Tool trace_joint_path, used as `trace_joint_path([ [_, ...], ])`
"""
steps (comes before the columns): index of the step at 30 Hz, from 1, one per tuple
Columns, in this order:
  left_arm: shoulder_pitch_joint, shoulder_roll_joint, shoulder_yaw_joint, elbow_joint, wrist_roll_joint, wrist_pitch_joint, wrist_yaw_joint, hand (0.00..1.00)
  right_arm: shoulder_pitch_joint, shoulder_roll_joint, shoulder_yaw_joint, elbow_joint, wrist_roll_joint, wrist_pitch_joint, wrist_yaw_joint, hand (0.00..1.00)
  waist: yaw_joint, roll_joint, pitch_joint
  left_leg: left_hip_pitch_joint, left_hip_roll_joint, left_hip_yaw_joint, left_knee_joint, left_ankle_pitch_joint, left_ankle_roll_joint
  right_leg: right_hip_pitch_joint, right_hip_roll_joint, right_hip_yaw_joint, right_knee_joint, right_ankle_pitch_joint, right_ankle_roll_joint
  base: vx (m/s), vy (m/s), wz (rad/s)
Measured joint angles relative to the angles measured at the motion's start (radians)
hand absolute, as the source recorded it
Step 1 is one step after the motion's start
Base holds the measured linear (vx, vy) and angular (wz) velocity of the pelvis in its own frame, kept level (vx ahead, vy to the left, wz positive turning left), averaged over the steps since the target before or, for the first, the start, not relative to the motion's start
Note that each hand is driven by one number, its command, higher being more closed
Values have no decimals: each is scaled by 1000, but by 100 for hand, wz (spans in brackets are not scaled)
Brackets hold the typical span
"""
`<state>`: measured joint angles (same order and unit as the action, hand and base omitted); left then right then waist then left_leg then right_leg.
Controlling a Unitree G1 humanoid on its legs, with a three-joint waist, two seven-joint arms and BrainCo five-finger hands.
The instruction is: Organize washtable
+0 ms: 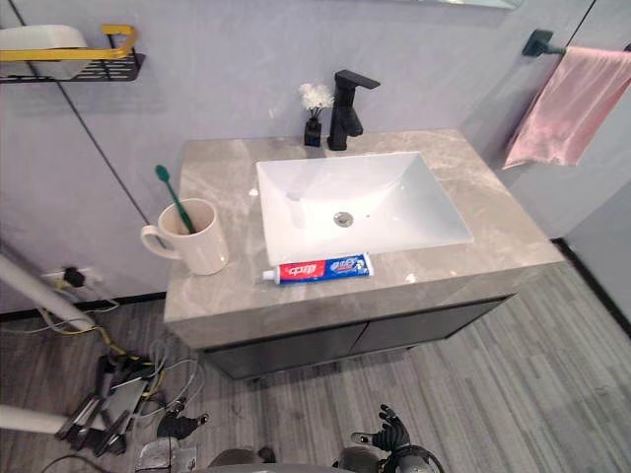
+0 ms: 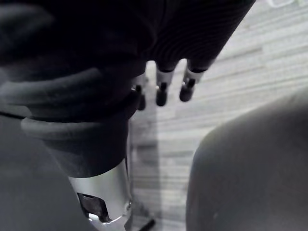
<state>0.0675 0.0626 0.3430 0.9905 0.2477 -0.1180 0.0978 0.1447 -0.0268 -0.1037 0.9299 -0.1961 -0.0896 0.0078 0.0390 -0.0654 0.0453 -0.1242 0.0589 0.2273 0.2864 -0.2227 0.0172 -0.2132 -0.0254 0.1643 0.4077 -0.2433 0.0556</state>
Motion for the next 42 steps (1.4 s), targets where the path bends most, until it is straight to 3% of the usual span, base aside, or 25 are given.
trace_joint_path([
  [1,-7,-3,0,21,0,2,4,0,-1,0,-1,19,2,0,-3,0,-6,-25,-9,2,-25,-19,-10,4,-7,3,-23,-2,-56,37,11,263,-172,57],
  [3,-2,-28,3,50,-3,4,15,0,-9,-12,-5,46,1,2,-3,0,0,-23,-26,18,-21,-63,-47,24,-37,53,-20,-29,-123,44,2,242,-152,53],
  [7,1,-28,15,79,-1,14,18,0,-20,-46,-5,79,-2,-1,-2,0,1,17,-33,72,10,-138,-111,49,-70,138,5,-122,-171,51,-10,164,-143,58],
  [11,4,-27,15,80,0,18,17,0,-20,-65,-5,114,-3,0,-4,0,3,18,-32,115,30,-137,-129,55,-80,196,22,-152,-188,56,-18,82,-65,31],
  [12,89,39,-35,110,33,27,15,0,18,-68,33,146,-9,0,-12,0,-27,0,-18,191,-77,-88,-388,215,-12,232,-64,-133,-349,133,23,0,0,0],
  [21,94,39,-72,110,23,24,7,0,18,-66,20,158,24,-1,-12,0,-24,2,-17,191,-85,-92,-388,219,-6,233,-69,-137,-357,134,25,-2,-1,1],
  [29,91,42,-155,125,-60,-9,-54,0,18,-62,-88,222,191,-13,-6,0,-23,35,-7,206,-95,-118,-382,219,-6,269,-77,-169,-377,134,26,22,-12,10],
  [32,88,39,-176,143,-80,-14,-59,0,20,-65,-107,224,201,-13,-5,0,-25,49,-10,208,-93,-119,-383,219,-6,269,-76,-169,-376,134,26,-32,-21,-1],
  [37,89,41,-182,149,-88,-17,-72,0,20,-65,-114,225,205,-14,-5,0,-24,48,-10,207,-91,-129,-383,220,-7,270,-77,-175,-375,134,26,-14,-14,2],
  [40,97,42,-129,150,-131,-16,-76,0,20,-64,-125,226,218,-14,-4,0,-24,47,-10,206,-95,-149,-383,220,-7,278,-82,-194,-379,133,28,0,-25,16],
  [42,114,20,0,142,-178,-16,-75,0,21,-65,-142,228,228,-14,-3,0,-24,48,-12,200,-98,-163,-383,220,-7,278,-85,-207,-379,130,29,18,-24,24],
])
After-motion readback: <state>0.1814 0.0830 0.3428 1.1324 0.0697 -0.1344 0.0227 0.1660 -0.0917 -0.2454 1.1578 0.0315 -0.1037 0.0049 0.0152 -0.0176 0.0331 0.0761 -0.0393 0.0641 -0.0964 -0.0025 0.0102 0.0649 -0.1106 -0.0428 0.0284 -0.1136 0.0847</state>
